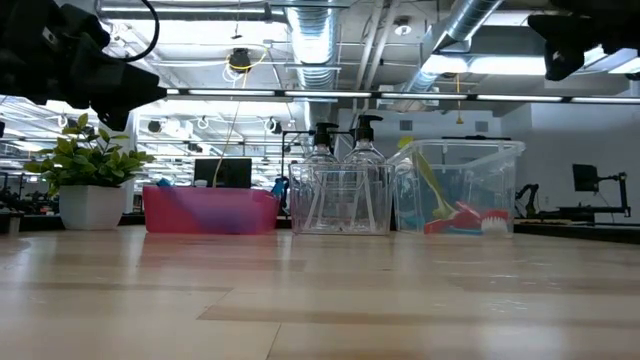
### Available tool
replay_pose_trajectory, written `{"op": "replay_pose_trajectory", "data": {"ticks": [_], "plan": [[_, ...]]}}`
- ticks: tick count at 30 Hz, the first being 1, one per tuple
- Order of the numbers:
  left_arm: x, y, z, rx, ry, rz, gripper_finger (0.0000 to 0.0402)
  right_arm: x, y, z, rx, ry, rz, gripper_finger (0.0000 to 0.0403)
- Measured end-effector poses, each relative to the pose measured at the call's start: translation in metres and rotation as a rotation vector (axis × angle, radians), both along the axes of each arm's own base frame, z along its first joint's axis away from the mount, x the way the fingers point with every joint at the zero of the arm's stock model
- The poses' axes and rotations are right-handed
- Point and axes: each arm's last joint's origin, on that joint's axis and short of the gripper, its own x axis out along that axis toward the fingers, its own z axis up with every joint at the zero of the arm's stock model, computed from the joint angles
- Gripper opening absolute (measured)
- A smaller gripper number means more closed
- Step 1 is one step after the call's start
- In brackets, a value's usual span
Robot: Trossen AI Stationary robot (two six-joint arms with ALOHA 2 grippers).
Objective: Pick & Place Kitchen Sink Supplies
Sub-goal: Return to Home Position
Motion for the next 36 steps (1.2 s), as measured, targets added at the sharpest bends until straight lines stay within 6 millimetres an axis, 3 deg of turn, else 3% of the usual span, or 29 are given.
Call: {"op": "replay_pose_trajectory", "data": {"ticks": [11, 21, 36], "plan": [[0.000, 0.000, 0.000, -0.003, 0.001, -0.003, 0.0126, 0.001, 0.000, -0.007, 0.010, 0.052, -0.002, 0.0157], [0.000, 0.000, 0.000, -0.003, 0.000, -0.003, 0.0126, 0.020, 0.002, -0.059, 0.027, 0.045, -0.154, 0.0156], [0.002, 0.000, -0.002, 0.007, 0.027, -0.003, 0.0126, 0.020, 0.001, -0.059, -0.009, 0.050, -0.180, 0.0158]]}}
